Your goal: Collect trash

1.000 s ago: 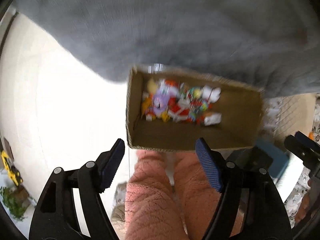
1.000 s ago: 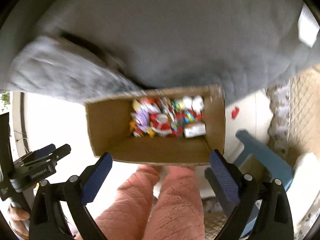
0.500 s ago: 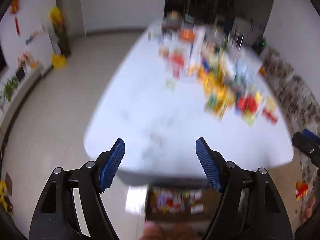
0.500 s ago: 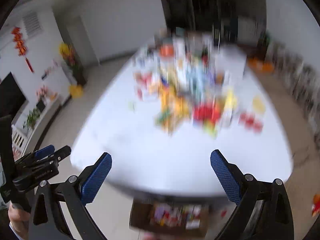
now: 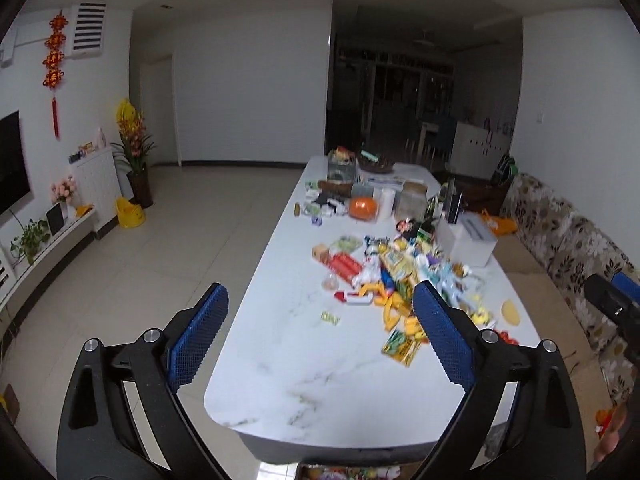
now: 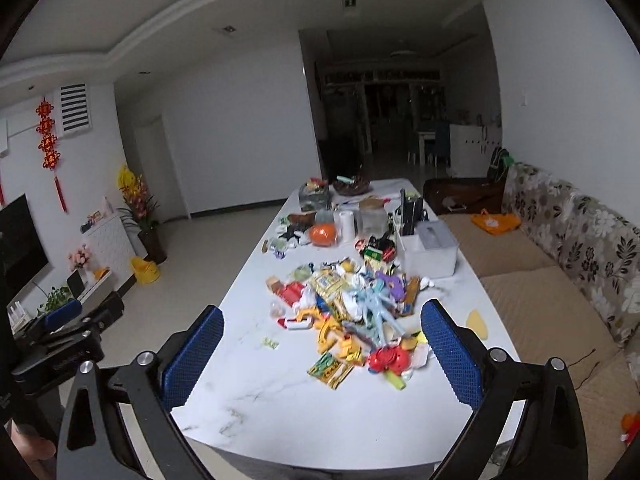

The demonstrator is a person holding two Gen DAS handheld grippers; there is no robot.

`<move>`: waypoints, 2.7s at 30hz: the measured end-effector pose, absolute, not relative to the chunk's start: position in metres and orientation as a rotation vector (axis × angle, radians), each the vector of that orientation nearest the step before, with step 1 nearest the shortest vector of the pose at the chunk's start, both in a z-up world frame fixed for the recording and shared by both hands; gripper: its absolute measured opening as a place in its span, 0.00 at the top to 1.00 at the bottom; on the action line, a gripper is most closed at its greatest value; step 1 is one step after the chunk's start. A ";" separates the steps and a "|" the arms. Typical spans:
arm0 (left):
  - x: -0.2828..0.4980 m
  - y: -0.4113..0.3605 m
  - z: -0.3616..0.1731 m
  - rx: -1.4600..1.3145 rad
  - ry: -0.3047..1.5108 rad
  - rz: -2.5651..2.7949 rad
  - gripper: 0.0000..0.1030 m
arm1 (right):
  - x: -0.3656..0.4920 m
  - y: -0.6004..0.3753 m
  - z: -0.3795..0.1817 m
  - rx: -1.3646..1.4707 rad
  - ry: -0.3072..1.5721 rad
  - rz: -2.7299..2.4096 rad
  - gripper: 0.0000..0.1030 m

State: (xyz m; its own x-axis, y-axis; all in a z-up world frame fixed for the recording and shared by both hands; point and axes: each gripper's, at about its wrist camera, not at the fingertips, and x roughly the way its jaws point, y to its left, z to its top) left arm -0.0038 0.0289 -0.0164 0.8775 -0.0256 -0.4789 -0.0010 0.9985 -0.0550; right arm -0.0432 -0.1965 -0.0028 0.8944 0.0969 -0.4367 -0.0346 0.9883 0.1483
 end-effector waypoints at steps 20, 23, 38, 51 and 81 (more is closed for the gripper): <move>-0.015 0.014 0.002 -0.038 0.446 0.013 0.11 | -0.055 -0.199 0.010 0.104 0.420 0.066 0.05; -0.016 0.011 0.003 -0.032 0.445 0.017 0.11 | -0.054 -0.199 0.009 0.106 0.421 0.067 0.05; -0.021 0.004 0.010 -0.034 0.437 0.026 0.11 | -0.056 -0.203 0.012 0.096 0.416 0.058 0.05; -0.021 0.004 0.014 -0.029 0.437 0.023 0.11 | -0.059 -0.208 0.015 0.099 0.422 0.052 0.05; -0.013 0.012 0.009 -0.033 0.458 -0.013 0.11 | -0.057 -0.205 0.004 0.079 0.452 0.058 0.05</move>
State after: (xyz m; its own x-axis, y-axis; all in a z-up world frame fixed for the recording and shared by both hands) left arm -0.0128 0.0116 0.0093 0.8967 -0.0200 -0.4422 0.0050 0.9994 -0.0350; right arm -0.0566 -0.2048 0.0038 0.8980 0.0733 -0.4338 -0.0382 0.9953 0.0891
